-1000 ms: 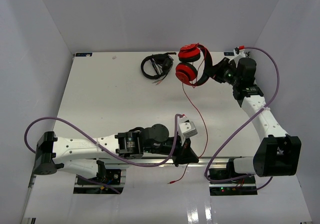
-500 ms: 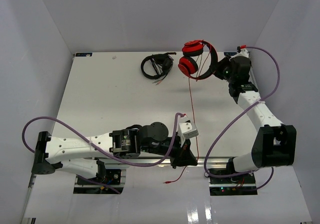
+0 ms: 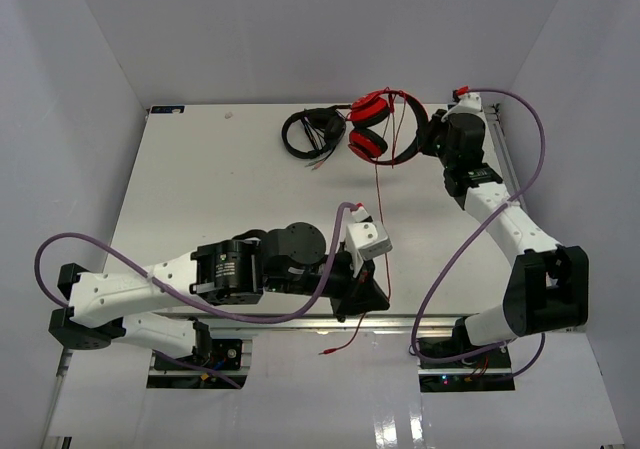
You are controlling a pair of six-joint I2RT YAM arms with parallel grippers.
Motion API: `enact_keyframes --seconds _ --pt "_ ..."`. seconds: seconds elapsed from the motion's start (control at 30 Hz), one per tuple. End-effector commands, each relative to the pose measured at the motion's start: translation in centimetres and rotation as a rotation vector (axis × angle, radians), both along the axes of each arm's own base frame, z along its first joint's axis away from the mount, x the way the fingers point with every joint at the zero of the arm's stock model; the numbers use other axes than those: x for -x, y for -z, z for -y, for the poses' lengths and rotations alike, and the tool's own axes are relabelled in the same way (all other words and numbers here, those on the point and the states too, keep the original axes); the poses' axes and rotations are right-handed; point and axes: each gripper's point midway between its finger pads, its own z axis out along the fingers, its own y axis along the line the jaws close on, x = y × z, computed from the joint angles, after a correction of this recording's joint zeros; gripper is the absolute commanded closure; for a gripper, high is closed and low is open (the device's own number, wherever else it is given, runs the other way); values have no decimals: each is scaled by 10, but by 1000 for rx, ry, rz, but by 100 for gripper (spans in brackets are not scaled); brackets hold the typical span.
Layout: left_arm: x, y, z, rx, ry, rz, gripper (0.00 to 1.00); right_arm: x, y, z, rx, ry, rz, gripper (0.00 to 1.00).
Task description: Wrap the headphones
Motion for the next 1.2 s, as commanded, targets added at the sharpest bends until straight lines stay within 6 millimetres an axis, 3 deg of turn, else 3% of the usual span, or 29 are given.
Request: enact_keyframes --seconds 0.0,0.2,0.4,0.53,0.73,0.97,1.17 --pt "-8 -38 -12 33 -31 87 100 -19 -36 5 158 31 169 92" --pt "-47 -67 -11 47 -177 230 100 -7 -16 -18 343 -84 185 92" --pt "-107 -98 -8 86 -331 381 100 14 1 -33 466 -177 201 92" --pt "-156 -104 -17 40 -471 503 100 29 3 -43 510 -261 230 92" --pt "-230 -97 -41 -22 -606 582 100 61 0 -53 522 -388 259 92" --pt "-315 -67 -89 -75 -687 537 100 124 -16 -78 461 -640 311 92" --pt "-333 -61 -90 -27 -643 497 100 161 -9 -94 421 -808 289 92"
